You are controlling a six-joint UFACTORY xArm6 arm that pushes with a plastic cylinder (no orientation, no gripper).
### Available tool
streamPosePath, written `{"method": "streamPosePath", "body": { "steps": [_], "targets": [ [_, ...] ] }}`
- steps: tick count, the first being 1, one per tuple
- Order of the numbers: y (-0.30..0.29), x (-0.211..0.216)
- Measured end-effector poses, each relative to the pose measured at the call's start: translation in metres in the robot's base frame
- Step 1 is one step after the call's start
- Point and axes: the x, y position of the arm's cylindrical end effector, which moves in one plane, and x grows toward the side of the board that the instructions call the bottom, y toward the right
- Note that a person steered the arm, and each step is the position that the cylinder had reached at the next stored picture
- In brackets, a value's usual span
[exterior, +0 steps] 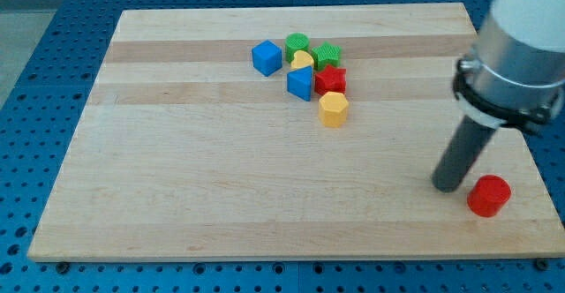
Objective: Move the yellow hexagon to the red circle
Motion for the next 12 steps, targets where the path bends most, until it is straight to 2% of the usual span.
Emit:
{"method": "streamPosePath", "body": {
  "steps": [3,4,5,7,10,12],
  "targets": [
    [-0.197,-0.047],
    [-0.209,-0.085],
    [-0.196,-0.111],
    [-0.124,-0.121],
    [-0.043,-0.108],
    [-0.021,-0.068]
  ]
}}
